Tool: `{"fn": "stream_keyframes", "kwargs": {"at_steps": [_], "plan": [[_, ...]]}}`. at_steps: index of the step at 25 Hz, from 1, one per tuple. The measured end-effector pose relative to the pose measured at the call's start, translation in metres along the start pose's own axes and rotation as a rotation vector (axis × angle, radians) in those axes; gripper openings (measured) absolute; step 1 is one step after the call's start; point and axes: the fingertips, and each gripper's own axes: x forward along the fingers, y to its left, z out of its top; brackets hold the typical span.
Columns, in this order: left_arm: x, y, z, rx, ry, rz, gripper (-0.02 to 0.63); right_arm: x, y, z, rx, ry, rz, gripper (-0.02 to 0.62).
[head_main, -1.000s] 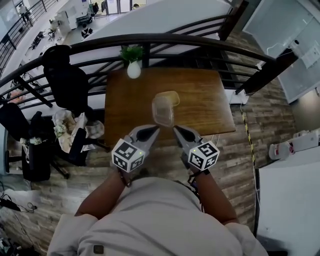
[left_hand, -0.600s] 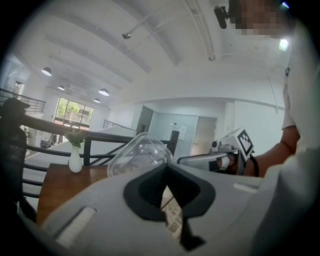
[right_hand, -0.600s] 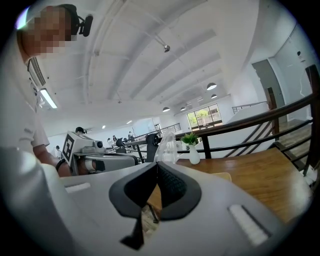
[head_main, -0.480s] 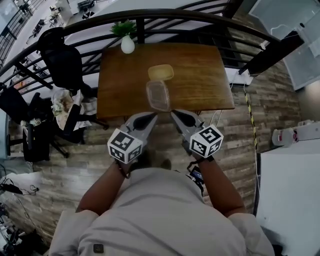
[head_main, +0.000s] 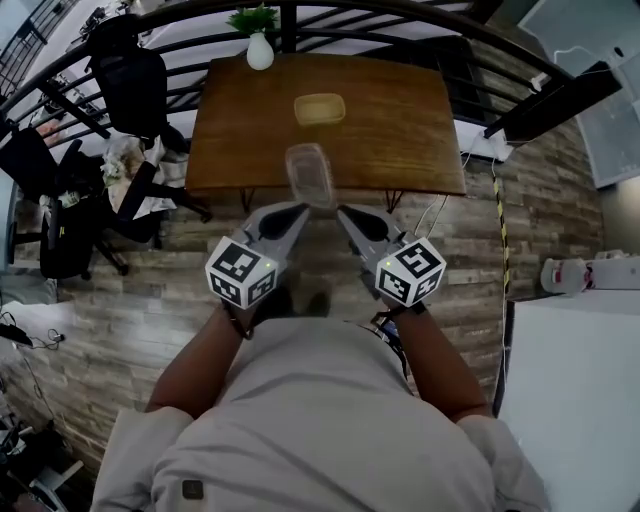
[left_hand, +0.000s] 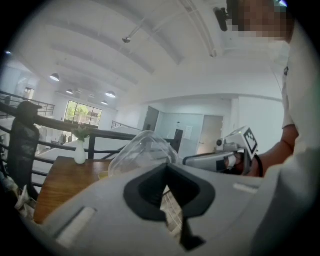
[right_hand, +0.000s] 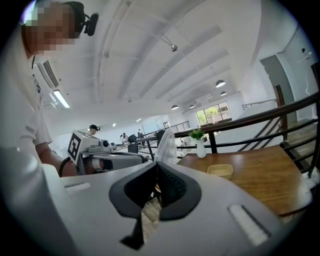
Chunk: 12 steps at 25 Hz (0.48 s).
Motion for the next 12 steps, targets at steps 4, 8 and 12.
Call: {"fn": "stream_keyframes", "kwargs": {"at_steps": [4,8,12], "plan": [[0.0,-0.015,-0.006,-0.01,-0.01,0.005,0.003,-0.012,0.004,-0.016,0.003,0.024,0.016,0.006],[0.0,-0.021,-0.009,-0.012,-0.01,0.008,0.003,-0.018,0.004,-0.021,0.011,0.034,0.023,0.005],[0.002,-0.023,-0.007,-0.005,-0.008,0.008,0.003,-0.021,0.003,-0.018,0.011,0.034,0.027,0.006]]}}
